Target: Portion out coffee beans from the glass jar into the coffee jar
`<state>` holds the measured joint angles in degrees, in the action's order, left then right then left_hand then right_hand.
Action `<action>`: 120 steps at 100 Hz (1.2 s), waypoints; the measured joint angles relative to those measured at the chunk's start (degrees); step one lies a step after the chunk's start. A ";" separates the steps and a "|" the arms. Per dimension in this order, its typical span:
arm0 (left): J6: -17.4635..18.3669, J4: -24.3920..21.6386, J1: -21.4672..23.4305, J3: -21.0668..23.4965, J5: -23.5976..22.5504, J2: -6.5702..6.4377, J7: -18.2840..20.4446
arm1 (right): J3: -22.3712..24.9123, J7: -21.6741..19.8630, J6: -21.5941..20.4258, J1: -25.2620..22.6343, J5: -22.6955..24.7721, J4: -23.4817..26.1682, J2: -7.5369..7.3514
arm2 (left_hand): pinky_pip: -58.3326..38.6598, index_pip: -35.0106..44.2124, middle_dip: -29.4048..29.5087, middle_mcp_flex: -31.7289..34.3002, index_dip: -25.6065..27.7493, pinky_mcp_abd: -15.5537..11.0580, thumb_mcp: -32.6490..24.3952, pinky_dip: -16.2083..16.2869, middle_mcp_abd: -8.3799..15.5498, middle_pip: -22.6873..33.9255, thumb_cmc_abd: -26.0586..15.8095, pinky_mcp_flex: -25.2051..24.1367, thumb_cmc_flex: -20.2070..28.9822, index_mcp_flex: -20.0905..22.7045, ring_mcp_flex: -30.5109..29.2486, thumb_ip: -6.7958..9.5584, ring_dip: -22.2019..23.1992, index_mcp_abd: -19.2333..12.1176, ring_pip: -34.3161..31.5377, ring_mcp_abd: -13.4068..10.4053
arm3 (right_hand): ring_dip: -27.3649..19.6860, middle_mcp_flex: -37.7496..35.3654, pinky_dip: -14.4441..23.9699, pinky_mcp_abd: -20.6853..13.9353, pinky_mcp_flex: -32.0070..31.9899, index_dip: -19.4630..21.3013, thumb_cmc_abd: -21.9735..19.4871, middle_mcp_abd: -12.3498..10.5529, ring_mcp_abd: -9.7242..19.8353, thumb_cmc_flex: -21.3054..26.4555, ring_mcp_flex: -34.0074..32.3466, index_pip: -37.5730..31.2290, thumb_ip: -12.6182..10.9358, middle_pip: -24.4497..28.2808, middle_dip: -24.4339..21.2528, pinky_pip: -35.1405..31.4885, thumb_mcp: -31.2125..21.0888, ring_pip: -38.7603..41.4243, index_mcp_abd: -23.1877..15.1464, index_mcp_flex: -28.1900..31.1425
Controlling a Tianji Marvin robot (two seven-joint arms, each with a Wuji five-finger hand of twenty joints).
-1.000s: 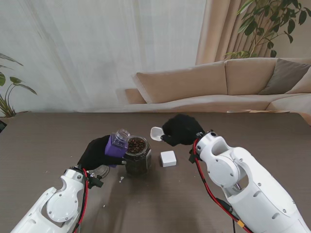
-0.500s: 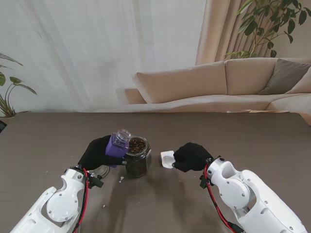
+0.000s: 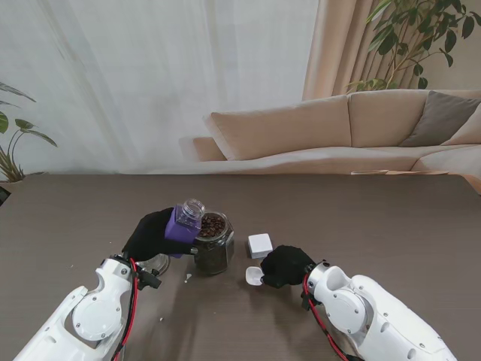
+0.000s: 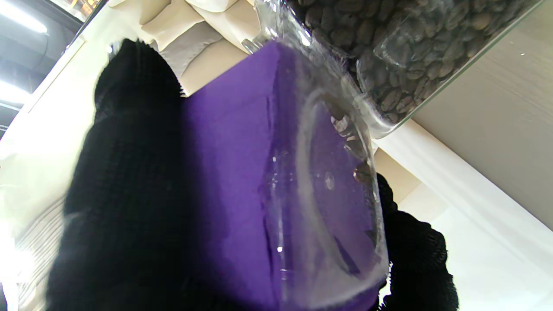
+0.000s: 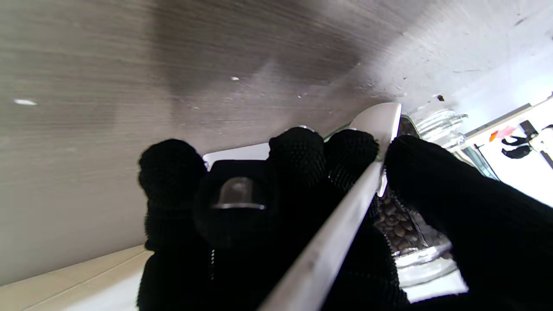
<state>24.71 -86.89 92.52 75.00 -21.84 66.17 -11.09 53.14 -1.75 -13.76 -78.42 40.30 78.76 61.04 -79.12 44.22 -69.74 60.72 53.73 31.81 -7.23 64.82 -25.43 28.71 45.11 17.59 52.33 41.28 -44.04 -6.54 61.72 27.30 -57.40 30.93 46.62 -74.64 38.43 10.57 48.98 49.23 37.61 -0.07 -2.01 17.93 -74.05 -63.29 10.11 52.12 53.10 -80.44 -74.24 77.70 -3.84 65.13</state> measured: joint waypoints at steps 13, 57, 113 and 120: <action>-0.01 0.01 -0.11 -0.19 0.08 -0.02 0.02 | -2.36 0.98 -0.05 2.15 2.30 -2.23 0.08 | 0.00 0.00 0.00 0.00 0.00 0.00 0.00 0.00 0.00 0.00 0.00 0.00 0.00 0.00 0.00 0.00 0.00 0.00 0.00 0.00 | -0.36 0.73 0.00 0.00 0.00 -1.06 -0.03 0.00 0.00 0.00 0.00 -0.01 0.00 0.00 -0.75 0.00 0.07 -1.24 -0.47 -0.51; 0.03 0.81 -0.49 -0.89 0.20 0.04 -0.53 | -5.91 2.34 0.42 5.10 1.70 -5.99 0.64 | 0.00 0.00 -0.01 0.00 0.00 0.00 0.00 0.00 0.00 0.00 0.00 0.00 0.00 0.00 0.00 0.00 0.01 0.00 0.00 0.00 | -3.19 2.98 -1.27 0.01 -0.01 -10.66 -0.79 0.32 -0.01 0.42 0.01 0.74 0.98 -2.90 -6.15 0.61 2.58 -7.54 -1.67 -4.26; -0.43 -0.24 0.30 -0.46 -0.08 0.01 -0.41 | -5.18 2.89 0.06 5.13 5.32 -6.52 0.52 | 0.00 0.00 -0.01 0.00 0.00 0.00 0.00 0.00 0.00 0.00 -0.01 0.00 0.00 0.00 0.00 0.00 0.01 0.00 0.00 0.00 | -7.41 19.57 -1.31 0.08 -0.86 -20.95 -3.70 1.60 -0.77 -1.48 3.12 5.88 1.06 -4.82 -12.35 2.37 6.73 -22.72 0.03 -17.98; -0.46 -0.36 0.31 -0.46 -0.08 0.00 -0.32 | -4.66 2.35 -0.01 5.04 5.57 -6.17 0.35 | 0.00 0.00 -0.01 0.00 0.00 0.00 0.00 0.00 0.00 0.00 -0.01 0.00 0.00 0.00 0.00 0.00 0.01 0.00 0.00 0.00 | -7.40 21.98 -1.31 0.09 -0.90 -21.04 -3.73 2.01 -1.33 -2.36 5.54 8.41 0.99 -6.05 -13.83 2.56 8.04 -22.99 0.05 -19.32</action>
<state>24.25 -87.25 92.84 74.54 -21.91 66.17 -11.41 48.47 0.60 -13.77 -73.38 45.87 72.59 61.39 -79.12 44.22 -69.75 60.72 53.73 31.81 -7.23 64.82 -25.43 28.71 45.10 17.59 52.33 41.28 -44.04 -6.54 61.72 27.30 -57.40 30.93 39.22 -52.66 37.12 10.67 48.08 28.19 33.88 1.94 -3.34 15.56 -68.51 -54.88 11.09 46.07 39.26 -77.88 -66.20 54.71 -3.79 45.80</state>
